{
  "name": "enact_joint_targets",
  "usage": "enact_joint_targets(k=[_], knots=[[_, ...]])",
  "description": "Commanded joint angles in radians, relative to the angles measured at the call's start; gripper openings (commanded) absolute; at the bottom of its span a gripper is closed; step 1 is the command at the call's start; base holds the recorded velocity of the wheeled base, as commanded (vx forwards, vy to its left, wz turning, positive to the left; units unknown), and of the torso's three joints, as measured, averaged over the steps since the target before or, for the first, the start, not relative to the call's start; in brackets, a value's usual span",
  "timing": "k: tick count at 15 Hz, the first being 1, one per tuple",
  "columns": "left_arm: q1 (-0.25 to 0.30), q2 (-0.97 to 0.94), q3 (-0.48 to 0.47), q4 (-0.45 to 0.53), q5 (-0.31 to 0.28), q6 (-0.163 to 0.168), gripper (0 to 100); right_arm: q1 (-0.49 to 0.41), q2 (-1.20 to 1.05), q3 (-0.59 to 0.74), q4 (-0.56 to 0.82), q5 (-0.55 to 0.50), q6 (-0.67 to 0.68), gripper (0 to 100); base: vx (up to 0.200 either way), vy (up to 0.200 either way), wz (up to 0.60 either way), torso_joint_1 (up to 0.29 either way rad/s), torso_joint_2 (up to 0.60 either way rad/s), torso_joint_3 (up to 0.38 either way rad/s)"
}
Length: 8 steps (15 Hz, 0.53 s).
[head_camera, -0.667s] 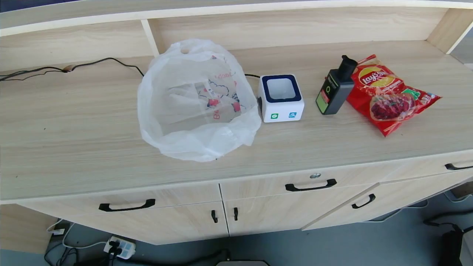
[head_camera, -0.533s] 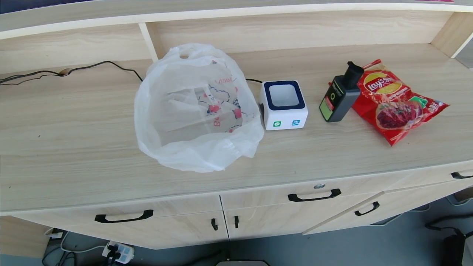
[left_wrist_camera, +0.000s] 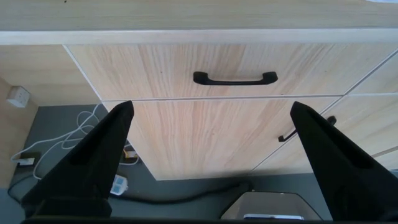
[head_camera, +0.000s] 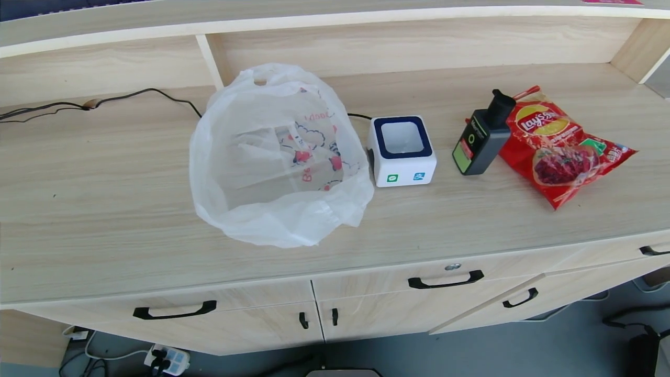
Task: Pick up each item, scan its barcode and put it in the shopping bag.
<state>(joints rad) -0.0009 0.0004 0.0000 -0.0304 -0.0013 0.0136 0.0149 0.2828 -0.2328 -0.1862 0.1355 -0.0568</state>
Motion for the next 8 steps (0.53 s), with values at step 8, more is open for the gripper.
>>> enact_joint_targets(k=[8], knots=[[-0.001,0.0,0.0,0.0,0.0,0.002,100,0.146,1.132,-0.415,-0.828,0.018,0.02,100,0.0,0.0,0.0,0.0,0.0,0.0]])
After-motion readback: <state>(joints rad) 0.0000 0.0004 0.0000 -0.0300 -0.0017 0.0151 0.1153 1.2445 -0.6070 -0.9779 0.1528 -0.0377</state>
